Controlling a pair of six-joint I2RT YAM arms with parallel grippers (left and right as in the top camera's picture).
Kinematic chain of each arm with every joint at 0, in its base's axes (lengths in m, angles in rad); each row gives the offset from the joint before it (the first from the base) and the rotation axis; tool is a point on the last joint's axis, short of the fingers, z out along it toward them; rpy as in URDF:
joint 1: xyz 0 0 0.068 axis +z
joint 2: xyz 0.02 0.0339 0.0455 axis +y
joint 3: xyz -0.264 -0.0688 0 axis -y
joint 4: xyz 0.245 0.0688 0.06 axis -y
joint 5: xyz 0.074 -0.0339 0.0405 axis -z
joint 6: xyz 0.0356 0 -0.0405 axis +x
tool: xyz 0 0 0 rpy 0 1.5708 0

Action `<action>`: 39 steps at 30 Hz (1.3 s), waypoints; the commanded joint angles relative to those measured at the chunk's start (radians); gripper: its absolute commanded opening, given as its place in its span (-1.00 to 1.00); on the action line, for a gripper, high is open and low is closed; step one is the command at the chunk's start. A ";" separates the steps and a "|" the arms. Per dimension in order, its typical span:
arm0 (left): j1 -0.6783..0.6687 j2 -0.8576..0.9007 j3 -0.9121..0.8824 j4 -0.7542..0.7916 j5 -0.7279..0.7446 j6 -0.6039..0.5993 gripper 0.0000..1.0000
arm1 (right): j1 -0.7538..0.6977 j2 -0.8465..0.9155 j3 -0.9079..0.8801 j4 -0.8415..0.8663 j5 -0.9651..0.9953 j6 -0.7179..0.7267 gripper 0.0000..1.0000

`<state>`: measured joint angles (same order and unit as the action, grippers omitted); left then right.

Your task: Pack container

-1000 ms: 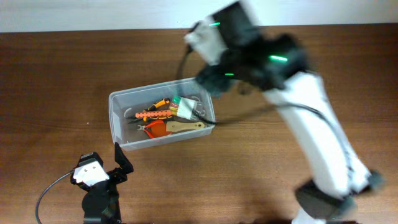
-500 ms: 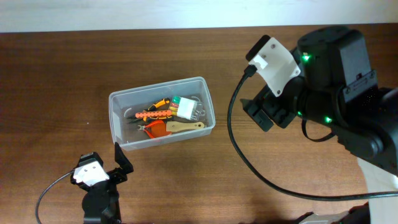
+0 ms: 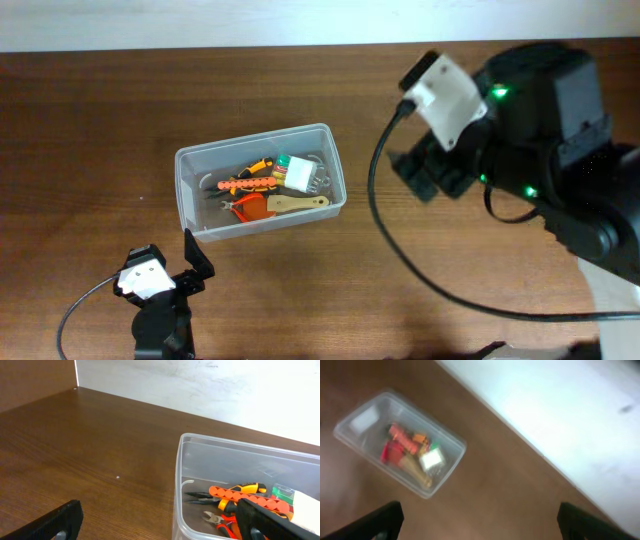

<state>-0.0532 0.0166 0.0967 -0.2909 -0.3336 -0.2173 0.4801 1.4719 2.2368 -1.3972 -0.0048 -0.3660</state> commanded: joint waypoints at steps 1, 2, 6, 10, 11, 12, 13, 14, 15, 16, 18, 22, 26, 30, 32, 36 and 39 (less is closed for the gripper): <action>-0.004 -0.005 -0.004 -0.001 -0.004 0.009 0.98 | -0.079 -0.183 -0.235 0.208 -0.093 0.009 0.97; -0.004 -0.005 -0.004 -0.001 -0.004 0.009 0.98 | -0.110 -0.251 -0.357 0.316 -0.135 0.009 0.97; -0.004 -0.005 -0.004 -0.001 -0.004 0.009 0.99 | -0.204 -0.490 -0.800 0.623 -0.265 0.009 0.97; -0.004 -0.005 -0.004 -0.001 -0.004 0.009 0.98 | -0.263 -0.778 -1.297 0.800 -0.306 0.009 0.97; -0.004 -0.005 -0.004 -0.001 -0.004 0.009 0.99 | -0.267 -0.824 -1.367 0.818 -0.306 0.009 0.97; -0.004 -0.005 -0.004 -0.001 -0.004 0.009 0.99 | -0.272 -0.883 -1.453 0.841 -0.306 0.009 0.97; -0.004 -0.005 -0.004 -0.001 -0.004 0.009 0.98 | -0.273 -0.956 -1.552 0.864 -0.306 0.009 0.97; -0.004 -0.005 -0.004 -0.001 -0.004 0.009 0.98 | -0.273 -1.011 -1.622 0.884 -0.306 0.009 0.97; -0.004 -0.005 -0.004 -0.001 -0.003 0.009 0.98 | -0.273 -1.059 -1.682 0.902 -0.307 0.010 0.97; -0.004 -0.005 -0.004 -0.001 -0.004 0.009 0.98 | -0.273 -1.110 -1.744 0.920 -0.318 0.010 0.97; -0.004 -0.005 -0.004 -0.001 -0.004 0.009 0.99 | -0.273 -1.208 -1.846 0.950 -0.337 0.026 0.97; -0.004 -0.005 -0.004 -0.001 -0.004 0.009 0.98 | -0.273 -1.384 -1.988 0.964 -0.335 0.109 0.97; -0.004 -0.005 -0.004 -0.001 -0.003 0.009 0.99 | -0.294 -1.464 -2.065 0.967 -0.336 0.184 0.97; -0.004 -0.005 -0.004 -0.001 -0.003 0.009 0.98 | -0.317 -1.465 -2.105 0.968 -0.336 0.222 0.96; -0.004 -0.005 -0.004 -0.001 -0.004 0.009 0.98 | -0.318 -1.465 -2.113 0.971 -0.336 0.222 0.97; -0.004 -0.005 -0.004 -0.001 -0.004 0.009 0.98 | -0.318 -1.466 -2.113 0.972 -0.336 0.222 0.97; -0.004 -0.005 -0.004 -0.001 -0.004 0.009 0.98 | -0.318 -1.467 -2.113 0.972 -0.336 0.222 0.97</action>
<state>-0.0532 0.0166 0.0967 -0.2909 -0.3336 -0.2173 0.1715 0.0158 0.1326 -0.4294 -0.3286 -0.1596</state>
